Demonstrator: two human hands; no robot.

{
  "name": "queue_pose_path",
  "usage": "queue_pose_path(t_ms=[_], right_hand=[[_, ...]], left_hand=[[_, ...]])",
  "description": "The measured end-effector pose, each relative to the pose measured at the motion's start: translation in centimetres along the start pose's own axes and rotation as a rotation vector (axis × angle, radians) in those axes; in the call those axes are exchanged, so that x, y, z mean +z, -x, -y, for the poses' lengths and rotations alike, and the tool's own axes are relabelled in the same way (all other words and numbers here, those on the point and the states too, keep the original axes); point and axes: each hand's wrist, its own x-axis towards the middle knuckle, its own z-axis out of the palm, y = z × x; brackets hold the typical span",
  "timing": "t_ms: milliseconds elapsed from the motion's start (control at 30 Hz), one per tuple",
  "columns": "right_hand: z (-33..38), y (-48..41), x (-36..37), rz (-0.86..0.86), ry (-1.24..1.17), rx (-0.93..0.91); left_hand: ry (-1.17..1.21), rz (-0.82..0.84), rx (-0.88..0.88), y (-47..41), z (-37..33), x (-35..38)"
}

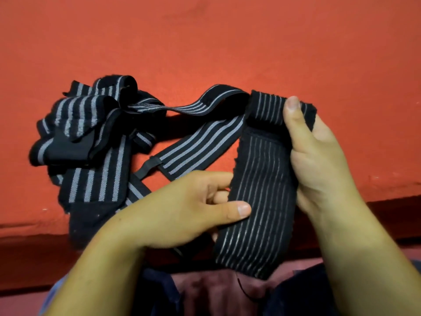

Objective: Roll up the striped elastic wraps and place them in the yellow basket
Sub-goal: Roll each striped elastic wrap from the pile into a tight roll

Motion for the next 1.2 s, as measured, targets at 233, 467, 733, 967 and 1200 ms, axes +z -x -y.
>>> queue_pose_path(t_ms=[233, 467, 733, 967, 1200], right_hand=[[-0.5, 0.5, 0.2, 0.156, 0.046, 0.094], [-0.8, 0.8, 0.6, 0.232, 0.123, 0.095], [-1.0, 1.3, 1.4, 0.291, 0.183, 0.067], [-0.8, 1.4, 1.5, 0.352, 0.055, 0.276], [-0.9, 1.3, 1.3, 0.342, 0.017, 0.373]], left_hand=[[0.212, -0.363, 0.154, -0.3, -0.8, 0.0], [0.231, -0.632, 0.249, -0.7, -1.4, 0.2], [0.173, -0.673, 0.296, -0.9, -0.9, 0.1], [0.147, -0.722, 0.351, -1.1, -0.9, 0.0], [0.131, -0.797, 0.393, -1.1, -1.1, 0.0]])
